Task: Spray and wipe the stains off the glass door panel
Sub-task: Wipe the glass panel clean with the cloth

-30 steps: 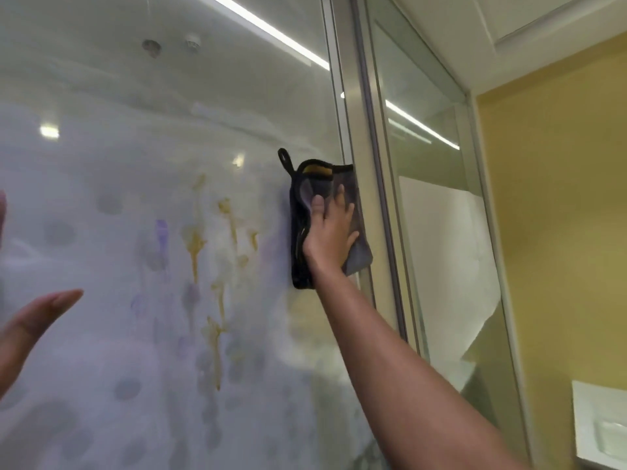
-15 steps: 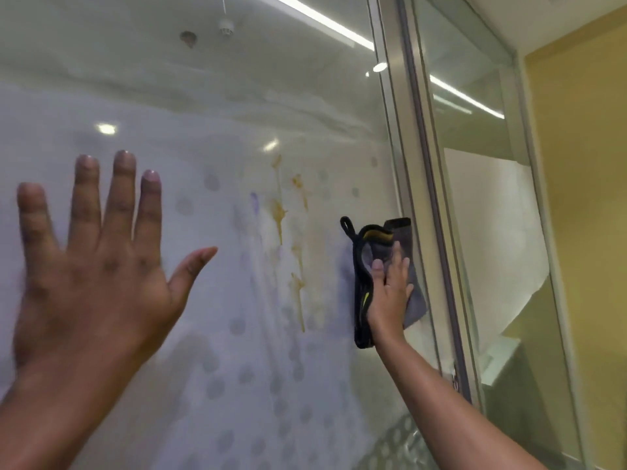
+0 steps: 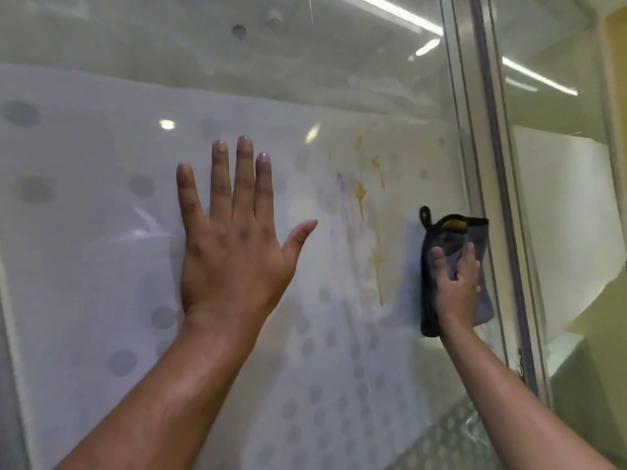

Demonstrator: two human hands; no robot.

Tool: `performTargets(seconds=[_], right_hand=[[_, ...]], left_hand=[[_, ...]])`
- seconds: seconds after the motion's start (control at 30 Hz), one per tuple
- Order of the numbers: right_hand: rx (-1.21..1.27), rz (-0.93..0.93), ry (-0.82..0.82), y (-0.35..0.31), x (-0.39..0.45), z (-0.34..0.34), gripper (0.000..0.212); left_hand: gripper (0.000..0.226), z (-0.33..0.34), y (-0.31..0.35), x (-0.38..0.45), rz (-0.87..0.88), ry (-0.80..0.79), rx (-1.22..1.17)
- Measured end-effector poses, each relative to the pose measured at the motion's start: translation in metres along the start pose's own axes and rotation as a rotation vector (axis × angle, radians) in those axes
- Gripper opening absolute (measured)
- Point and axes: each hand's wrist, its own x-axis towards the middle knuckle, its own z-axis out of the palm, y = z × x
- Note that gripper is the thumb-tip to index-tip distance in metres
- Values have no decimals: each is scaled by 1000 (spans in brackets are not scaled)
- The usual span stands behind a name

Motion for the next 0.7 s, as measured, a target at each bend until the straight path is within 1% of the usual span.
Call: performTargets(seconds=[0.03,0.07,0.1,0.17,0.23,0.27,0.3,0.33,0.37,0.4,0.43,0.47,0.5,0.53,0.57,0.6,0.67,0.7], right_hand=[[-23,-64,-14,-8,-16,3,118],[-23,-128,-16,-11,-32,8,113],[-9,-192,-27,-9,-46,11,103],[61,-258,-127,-1,-60,8,82],[66,-336,-217,18,-53,-7,71],[52,-333,-211,31,-41,-16,68],[46,-250,-178,48,-24,-26,66],[74,-93,-130,63,-6,-32,74],[132,69,-66,78,10,-35,92],[159,191,-8,87,20,-34,107],[158,275,24,84,18,-31,110],[165,317,54,72,6,-25,102],[182,299,61,58,-14,-17,88],[184,239,52,43,-42,-10,75],[162,114,29,29,-72,-6,67],[140,-55,-29,21,-101,-3,64],[94,-413,-180,29,-143,1,68],[62,-510,-226,43,-146,-2,64]], left_hand=[[86,2,-1,0,3,26,-22],[86,3,-3,-1,0,33,-29],[89,4,-3,-2,4,39,-26],[93,1,-2,0,10,38,-31],[93,0,-2,1,11,37,-20],[93,0,-2,1,13,39,-16],[92,0,-2,0,10,41,-20],[91,-1,-2,0,5,41,-21],[89,-1,-2,1,9,43,-9],[88,0,-1,0,13,44,0],[89,-1,-1,0,15,40,4],[91,0,-1,0,17,37,9],[92,1,-1,0,18,39,7],[92,2,-1,0,16,47,-2],[89,3,-2,-1,17,59,-12],[87,4,-2,-2,17,76,-29],[87,5,-4,-2,8,100,-81],[89,4,-2,-2,7,102,-102]])
